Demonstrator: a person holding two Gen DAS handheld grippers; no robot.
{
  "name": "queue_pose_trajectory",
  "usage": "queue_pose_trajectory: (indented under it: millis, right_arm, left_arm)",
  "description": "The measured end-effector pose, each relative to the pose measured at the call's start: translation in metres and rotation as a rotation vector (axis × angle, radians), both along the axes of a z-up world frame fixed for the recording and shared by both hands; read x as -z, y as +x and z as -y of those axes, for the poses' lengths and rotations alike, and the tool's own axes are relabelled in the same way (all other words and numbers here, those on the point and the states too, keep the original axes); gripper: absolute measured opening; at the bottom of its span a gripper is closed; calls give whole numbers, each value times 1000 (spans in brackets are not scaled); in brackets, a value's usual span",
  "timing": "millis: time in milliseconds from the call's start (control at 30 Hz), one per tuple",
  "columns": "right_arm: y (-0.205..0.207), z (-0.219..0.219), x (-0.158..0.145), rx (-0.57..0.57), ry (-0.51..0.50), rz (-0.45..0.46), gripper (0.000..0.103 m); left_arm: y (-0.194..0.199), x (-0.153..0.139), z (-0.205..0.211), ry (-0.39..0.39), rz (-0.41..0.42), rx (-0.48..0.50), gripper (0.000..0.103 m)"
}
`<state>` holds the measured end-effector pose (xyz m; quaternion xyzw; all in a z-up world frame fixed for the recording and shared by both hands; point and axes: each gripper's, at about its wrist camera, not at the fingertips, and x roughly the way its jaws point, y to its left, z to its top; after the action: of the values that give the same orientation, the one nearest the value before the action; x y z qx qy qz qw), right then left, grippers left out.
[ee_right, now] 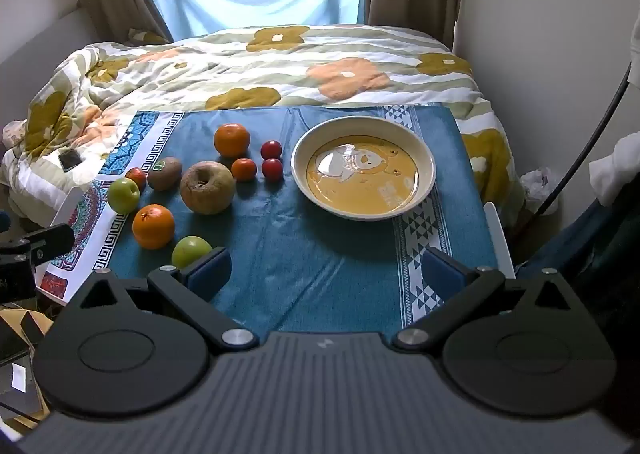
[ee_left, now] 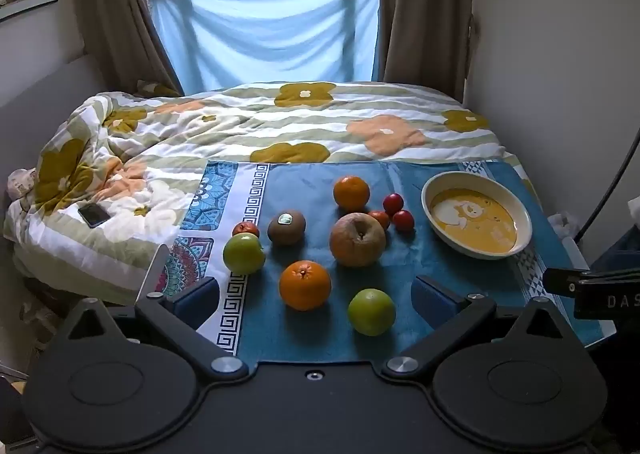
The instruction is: Organize fruits
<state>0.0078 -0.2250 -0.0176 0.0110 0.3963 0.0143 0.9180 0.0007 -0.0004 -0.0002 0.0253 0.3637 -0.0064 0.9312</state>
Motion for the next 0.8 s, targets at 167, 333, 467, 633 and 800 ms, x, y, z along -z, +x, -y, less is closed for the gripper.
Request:
queue_pose_trajectory:
  millis: [167,333,467,633,800]
  right_arm:
    - [2,-1,-1,-4,-1,4,103]
    - [2,-7,1,-10,2,4,103]
    - [5,-8,1,-8,0,-2,103]
    - [6,-6,1,-11,5,-6,103]
    - [6,-7,2,-14,6,-9,103]
  left_arm:
    - [5,1,3,6,-7,-2,103]
    - [4,1,0,-8,3,-2,103]
    - [5,2,0,-7,2,-5,103]
    - [6,0,-5,-10,-1,-10,103]
    - [7,2,-13,-11,-3,-12,103]
